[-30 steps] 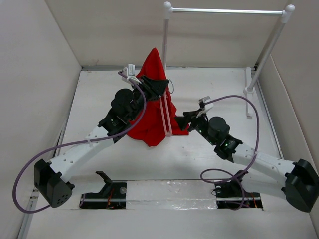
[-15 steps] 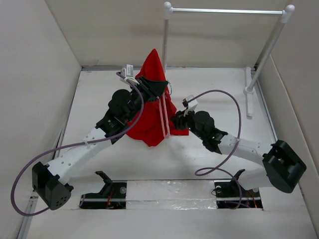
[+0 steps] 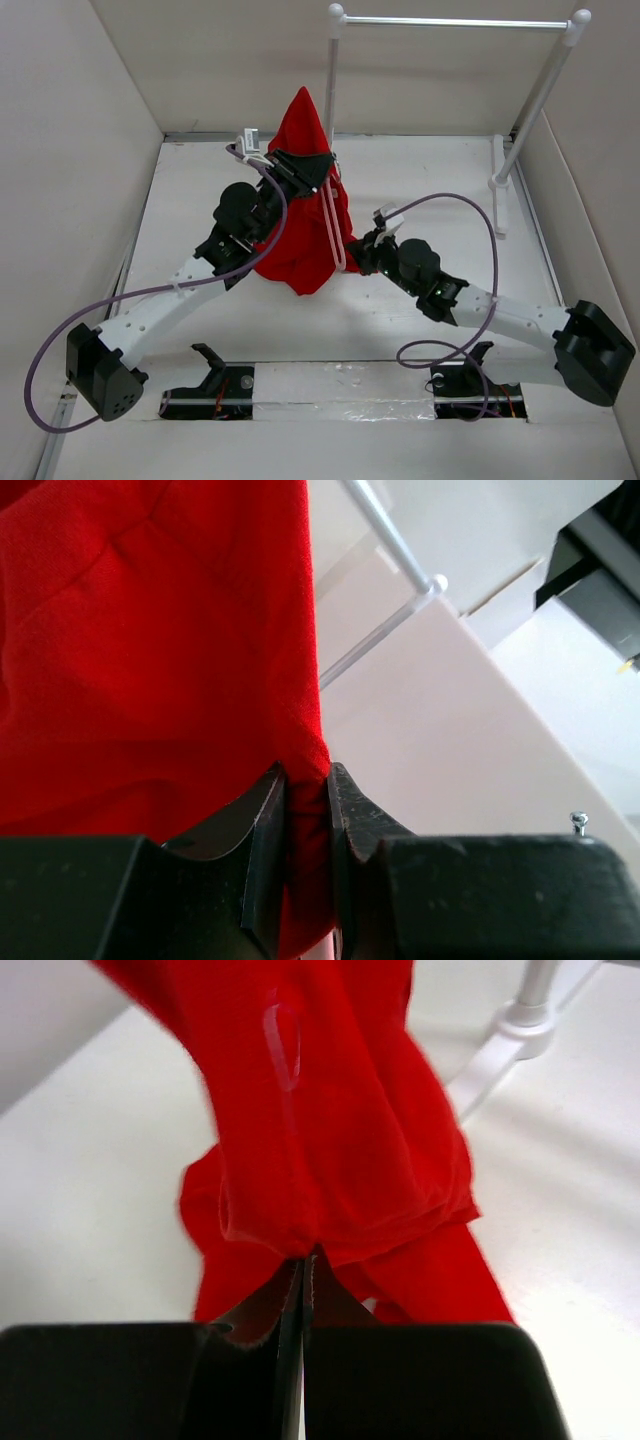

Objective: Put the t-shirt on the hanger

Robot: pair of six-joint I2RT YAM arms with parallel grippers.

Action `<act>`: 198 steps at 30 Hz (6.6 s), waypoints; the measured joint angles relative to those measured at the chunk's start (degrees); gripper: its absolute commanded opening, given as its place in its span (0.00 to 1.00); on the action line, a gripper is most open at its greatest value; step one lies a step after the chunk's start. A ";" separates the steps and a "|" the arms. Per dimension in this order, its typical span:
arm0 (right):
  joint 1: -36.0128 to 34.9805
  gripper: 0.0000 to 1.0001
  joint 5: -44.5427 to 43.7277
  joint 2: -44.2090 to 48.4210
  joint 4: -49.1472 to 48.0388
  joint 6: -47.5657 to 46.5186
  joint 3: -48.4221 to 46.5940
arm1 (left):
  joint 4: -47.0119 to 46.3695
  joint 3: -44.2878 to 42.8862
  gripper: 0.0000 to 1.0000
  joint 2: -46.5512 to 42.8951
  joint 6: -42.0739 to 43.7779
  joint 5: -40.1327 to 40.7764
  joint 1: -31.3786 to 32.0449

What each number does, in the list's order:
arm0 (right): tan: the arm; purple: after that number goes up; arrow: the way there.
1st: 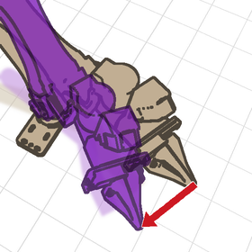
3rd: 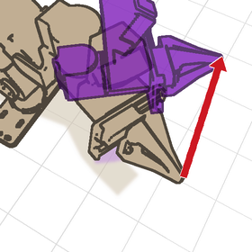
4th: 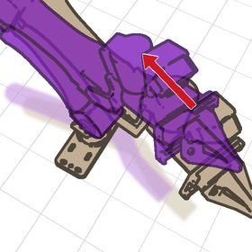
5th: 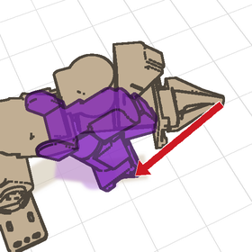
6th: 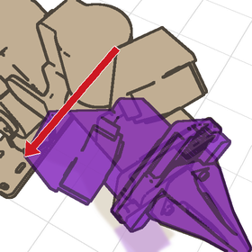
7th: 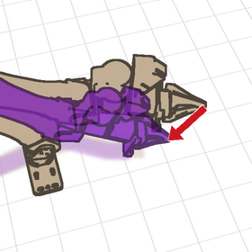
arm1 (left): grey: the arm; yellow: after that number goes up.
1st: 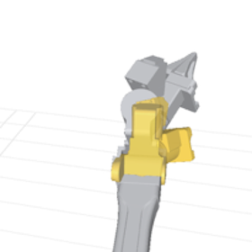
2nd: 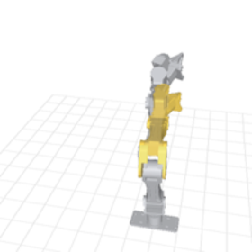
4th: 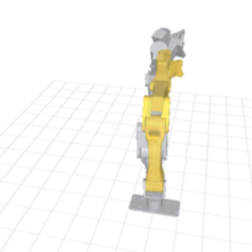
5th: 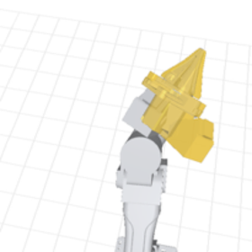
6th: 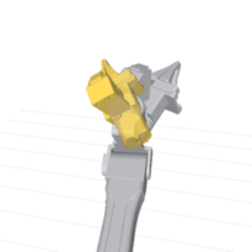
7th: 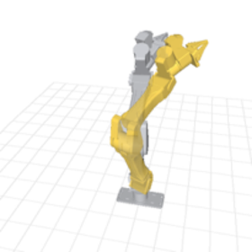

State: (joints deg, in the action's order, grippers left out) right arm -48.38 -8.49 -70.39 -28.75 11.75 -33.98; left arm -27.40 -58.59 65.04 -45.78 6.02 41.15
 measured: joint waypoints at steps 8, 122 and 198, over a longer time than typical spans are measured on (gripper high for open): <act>-4.17 0.00 0.81 13.60 6.60 6.80 5.33 | -12.07 1.70 0.00 5.44 -1.09 5.31 0.00; -12.20 0.00 -13.60 10.08 40.59 19.93 -11.28 | 5.35 19.87 0.36 -5.84 9.38 11.78 -2.14; -22.93 0.00 -15.63 24.44 78.18 21.53 -37.86 | 22.53 -19.71 0.00 1.49 22.71 4.81 -4.52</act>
State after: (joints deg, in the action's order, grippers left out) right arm -71.31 -24.12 -45.95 49.43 33.28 -71.83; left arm -4.86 -78.30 66.52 -23.07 10.83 36.62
